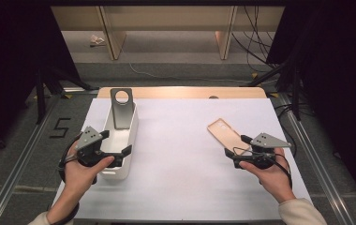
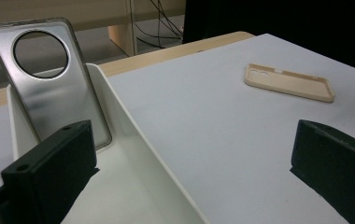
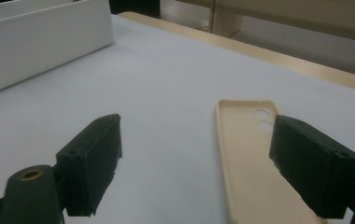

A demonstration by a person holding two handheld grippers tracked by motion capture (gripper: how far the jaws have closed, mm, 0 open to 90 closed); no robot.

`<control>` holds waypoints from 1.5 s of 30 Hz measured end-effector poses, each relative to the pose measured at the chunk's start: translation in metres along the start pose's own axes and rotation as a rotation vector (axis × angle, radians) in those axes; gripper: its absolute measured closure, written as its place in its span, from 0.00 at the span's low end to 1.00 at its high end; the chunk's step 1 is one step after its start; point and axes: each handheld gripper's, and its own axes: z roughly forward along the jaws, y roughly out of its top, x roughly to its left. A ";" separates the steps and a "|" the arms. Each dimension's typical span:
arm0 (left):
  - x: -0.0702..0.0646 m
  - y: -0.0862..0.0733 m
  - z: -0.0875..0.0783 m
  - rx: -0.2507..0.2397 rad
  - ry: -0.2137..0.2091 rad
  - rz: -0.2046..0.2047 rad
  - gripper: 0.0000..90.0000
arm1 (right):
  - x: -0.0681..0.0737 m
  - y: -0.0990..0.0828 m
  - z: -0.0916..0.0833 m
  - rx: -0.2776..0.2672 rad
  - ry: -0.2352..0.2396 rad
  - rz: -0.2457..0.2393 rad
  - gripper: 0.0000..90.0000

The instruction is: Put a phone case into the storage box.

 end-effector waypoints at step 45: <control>-0.017 -0.019 -0.005 0.005 -0.032 0.043 0.00 | -0.027 0.003 0.012 0.034 -0.081 0.034 0.21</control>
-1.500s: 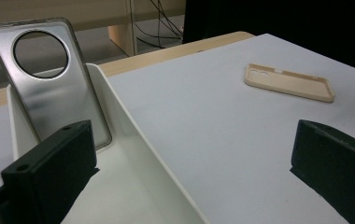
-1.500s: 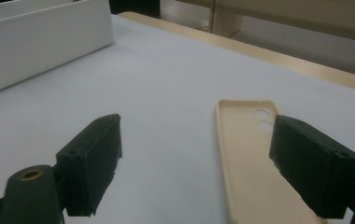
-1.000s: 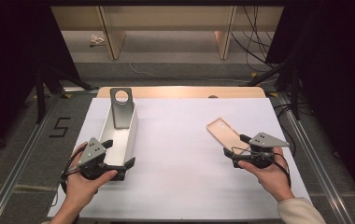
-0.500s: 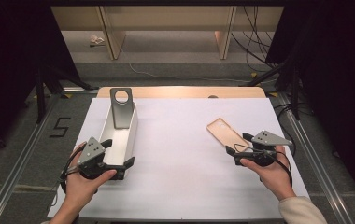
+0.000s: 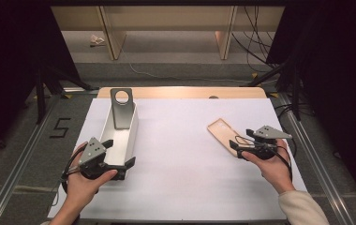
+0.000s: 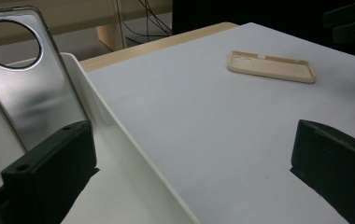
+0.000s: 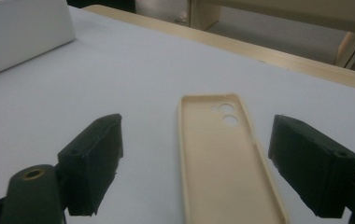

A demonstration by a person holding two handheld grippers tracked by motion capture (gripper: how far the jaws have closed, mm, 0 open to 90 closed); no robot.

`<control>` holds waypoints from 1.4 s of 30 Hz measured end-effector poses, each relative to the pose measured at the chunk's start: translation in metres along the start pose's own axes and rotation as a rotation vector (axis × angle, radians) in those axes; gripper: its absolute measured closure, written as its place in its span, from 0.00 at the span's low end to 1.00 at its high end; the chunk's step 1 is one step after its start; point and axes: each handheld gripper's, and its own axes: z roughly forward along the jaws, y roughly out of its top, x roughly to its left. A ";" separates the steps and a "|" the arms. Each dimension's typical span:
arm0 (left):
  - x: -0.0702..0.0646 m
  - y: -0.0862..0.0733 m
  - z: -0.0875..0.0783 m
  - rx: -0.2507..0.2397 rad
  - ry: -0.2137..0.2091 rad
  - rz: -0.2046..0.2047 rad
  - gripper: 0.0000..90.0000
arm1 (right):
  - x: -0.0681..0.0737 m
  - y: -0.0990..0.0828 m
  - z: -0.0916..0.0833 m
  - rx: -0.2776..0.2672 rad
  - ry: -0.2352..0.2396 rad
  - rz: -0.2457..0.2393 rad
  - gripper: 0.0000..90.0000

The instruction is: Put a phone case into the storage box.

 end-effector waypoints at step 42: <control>-0.001 0.001 0.001 -0.003 -0.009 0.004 0.00 | -0.024 0.005 0.031 0.268 -0.049 -0.044 1.00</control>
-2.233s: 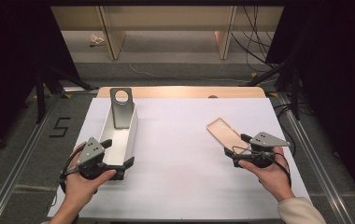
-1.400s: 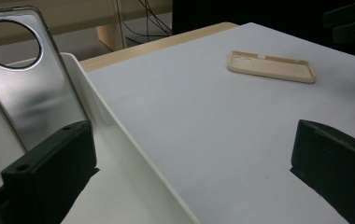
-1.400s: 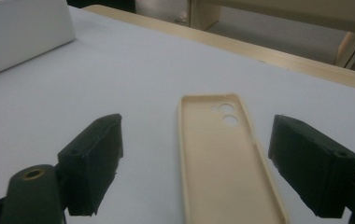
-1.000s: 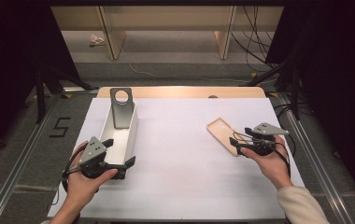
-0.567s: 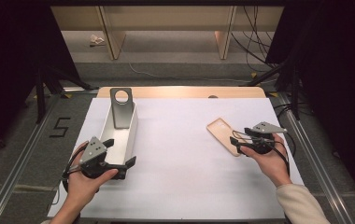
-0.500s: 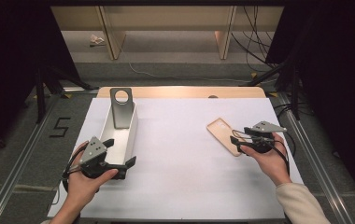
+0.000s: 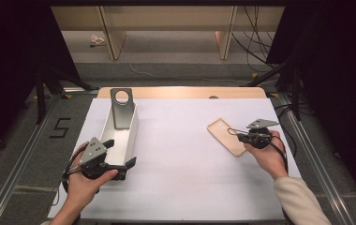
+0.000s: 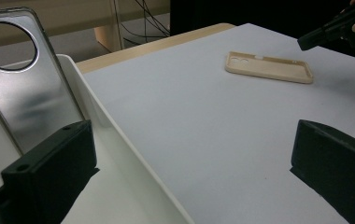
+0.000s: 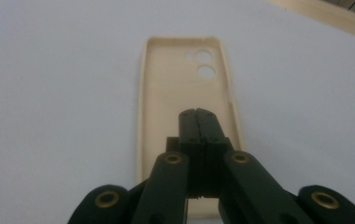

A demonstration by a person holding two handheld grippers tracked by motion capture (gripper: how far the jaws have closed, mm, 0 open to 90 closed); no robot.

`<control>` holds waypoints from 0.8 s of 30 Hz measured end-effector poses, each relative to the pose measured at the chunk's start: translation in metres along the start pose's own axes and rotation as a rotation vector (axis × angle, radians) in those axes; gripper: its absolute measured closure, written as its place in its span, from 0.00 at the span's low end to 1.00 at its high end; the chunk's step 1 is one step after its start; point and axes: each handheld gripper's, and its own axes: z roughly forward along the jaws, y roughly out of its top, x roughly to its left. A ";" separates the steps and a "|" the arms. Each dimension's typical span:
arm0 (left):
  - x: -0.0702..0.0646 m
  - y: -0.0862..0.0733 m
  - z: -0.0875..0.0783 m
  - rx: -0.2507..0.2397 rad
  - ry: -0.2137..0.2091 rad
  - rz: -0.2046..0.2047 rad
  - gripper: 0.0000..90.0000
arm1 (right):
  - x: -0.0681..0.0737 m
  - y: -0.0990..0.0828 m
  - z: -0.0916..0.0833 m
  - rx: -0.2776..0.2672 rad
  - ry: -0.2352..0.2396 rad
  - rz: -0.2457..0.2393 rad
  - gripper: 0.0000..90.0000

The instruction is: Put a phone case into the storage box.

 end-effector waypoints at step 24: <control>0.000 0.000 0.000 0.002 0.002 0.000 0.00 | 0.011 -0.007 0.028 0.264 0.100 -0.019 1.00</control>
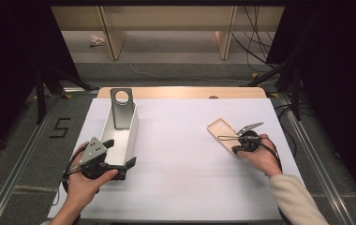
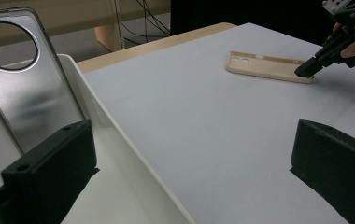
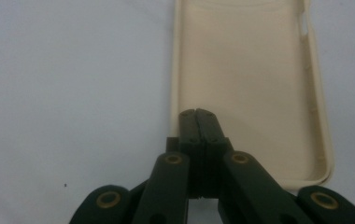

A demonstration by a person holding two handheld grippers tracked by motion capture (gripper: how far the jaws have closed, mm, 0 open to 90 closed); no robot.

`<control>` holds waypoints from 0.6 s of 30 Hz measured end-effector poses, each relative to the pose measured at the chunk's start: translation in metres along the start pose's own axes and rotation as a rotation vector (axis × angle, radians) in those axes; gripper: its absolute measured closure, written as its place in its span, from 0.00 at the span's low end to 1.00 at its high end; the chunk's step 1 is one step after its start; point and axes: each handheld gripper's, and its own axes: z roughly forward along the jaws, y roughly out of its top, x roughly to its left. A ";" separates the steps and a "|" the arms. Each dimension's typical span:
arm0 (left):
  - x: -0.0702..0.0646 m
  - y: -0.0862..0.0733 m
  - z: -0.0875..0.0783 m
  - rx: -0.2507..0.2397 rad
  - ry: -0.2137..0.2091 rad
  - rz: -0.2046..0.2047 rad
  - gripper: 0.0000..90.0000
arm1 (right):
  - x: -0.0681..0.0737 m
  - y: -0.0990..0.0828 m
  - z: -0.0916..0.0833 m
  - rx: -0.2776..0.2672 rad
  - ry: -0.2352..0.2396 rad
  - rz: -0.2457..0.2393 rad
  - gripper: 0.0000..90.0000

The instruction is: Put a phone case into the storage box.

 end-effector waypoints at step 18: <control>0.000 0.000 0.000 0.000 0.000 -0.002 0.00 | 0.028 0.014 0.009 0.023 0.093 -0.024 1.00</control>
